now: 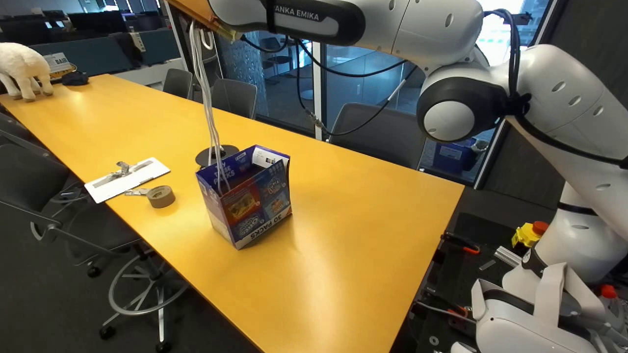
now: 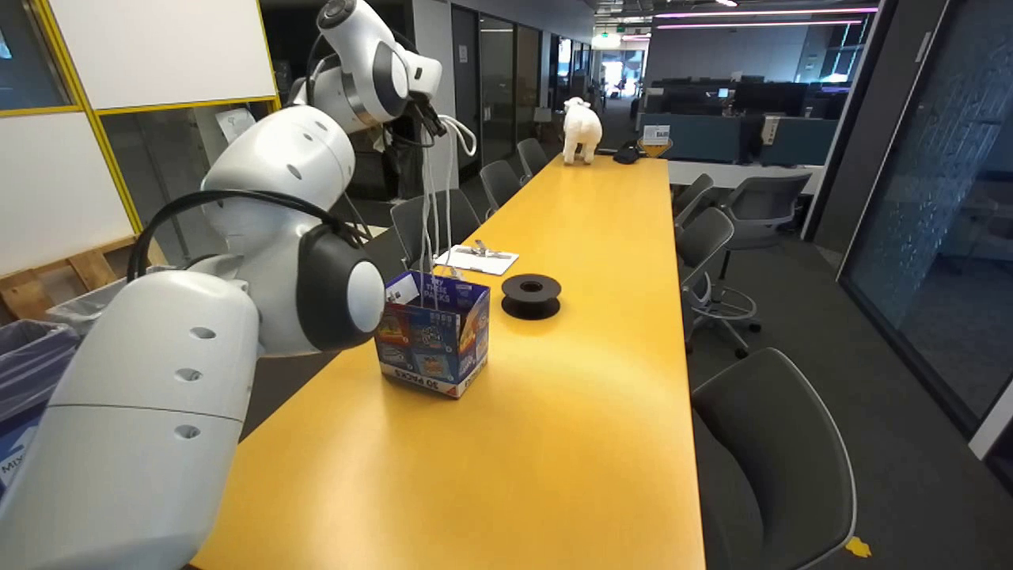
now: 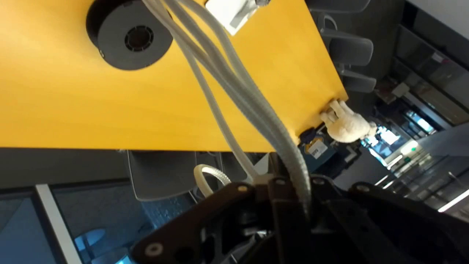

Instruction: Place the two white ropes inside the blue box

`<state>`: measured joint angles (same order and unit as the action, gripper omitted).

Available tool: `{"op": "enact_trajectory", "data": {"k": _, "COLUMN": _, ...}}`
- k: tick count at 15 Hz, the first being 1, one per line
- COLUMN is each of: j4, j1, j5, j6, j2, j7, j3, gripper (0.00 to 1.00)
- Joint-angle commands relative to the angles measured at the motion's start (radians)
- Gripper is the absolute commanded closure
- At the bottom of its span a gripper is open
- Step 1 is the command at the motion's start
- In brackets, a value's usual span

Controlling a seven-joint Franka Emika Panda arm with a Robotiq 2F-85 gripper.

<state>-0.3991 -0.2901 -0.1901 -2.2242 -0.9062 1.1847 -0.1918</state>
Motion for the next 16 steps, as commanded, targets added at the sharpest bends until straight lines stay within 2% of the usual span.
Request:
{"op": "enact_trajectory", "data": {"k": 1, "j4": 0.001, "j1": -0.046, "j5": -0.113, "j6": 0.027, "j2": 0.059, "j7": 0.097, "j3": -0.094, "gripper": 0.95}}
{"op": "enact_trajectory", "data": {"k": 8, "j4": 0.003, "j1": -0.1, "j5": -0.257, "j6": 0.081, "j2": 0.132, "j7": 0.192, "j3": -0.176, "gripper": 0.95}}
{"op": "enact_trajectory", "data": {"k": 16, "j4": 0.005, "j1": -0.107, "j5": -0.359, "j6": 0.07, "j2": 0.181, "j7": 0.318, "j3": -0.228, "gripper": 0.95}}
